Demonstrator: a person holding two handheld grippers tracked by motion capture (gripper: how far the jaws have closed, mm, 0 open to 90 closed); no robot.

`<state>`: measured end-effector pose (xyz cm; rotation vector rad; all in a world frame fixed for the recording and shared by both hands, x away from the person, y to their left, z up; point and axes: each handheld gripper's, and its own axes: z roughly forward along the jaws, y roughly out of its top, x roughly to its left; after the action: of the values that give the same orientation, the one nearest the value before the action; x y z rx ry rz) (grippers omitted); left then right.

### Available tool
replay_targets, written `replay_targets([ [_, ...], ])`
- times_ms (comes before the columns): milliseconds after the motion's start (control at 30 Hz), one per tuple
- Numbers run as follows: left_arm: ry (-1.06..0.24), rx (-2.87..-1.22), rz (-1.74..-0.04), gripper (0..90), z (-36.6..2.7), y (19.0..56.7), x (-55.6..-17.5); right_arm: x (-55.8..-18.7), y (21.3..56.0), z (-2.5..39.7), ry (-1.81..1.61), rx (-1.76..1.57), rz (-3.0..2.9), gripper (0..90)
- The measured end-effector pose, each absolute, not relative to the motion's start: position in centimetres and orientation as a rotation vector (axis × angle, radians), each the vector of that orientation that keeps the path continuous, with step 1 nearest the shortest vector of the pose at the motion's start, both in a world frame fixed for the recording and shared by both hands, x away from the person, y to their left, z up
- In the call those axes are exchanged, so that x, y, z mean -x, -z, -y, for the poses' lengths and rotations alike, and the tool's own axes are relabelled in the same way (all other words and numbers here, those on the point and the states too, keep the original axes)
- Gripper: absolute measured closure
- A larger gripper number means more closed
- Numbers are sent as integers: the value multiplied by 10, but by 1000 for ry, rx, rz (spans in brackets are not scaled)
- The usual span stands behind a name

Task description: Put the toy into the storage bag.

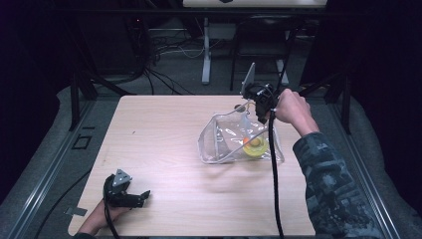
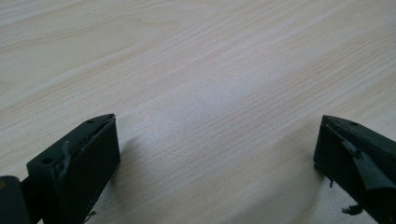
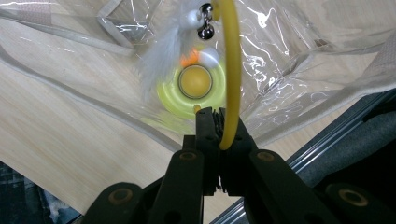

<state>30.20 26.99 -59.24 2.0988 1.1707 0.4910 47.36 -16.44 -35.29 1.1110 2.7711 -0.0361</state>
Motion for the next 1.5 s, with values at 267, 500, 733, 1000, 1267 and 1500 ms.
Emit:
replay_targets([
  [267,-492,-2100,-1170,2,-270,592,-302,-474,359,164,39,-1111,-2773,876],
  [500,-491,-2098,-1171,2,-270,592,-302,-475,364,162,74,-1108,-2770,871],
  [733,-489,-2106,-1167,2,-270,592,-302,-475,364,159,80,-1103,-2771,868],
  [1000,-487,-2103,-1170,2,-270,592,-302,-469,345,163,-76,-1110,-2754,781],
  [1267,-487,-2103,-1171,2,-270,592,-302,-455,322,169,-160,-1114,-2713,561],
  [1500,-487,-2104,-1170,2,-270,592,-302,-445,313,184,-242,-1173,-2657,258],
])
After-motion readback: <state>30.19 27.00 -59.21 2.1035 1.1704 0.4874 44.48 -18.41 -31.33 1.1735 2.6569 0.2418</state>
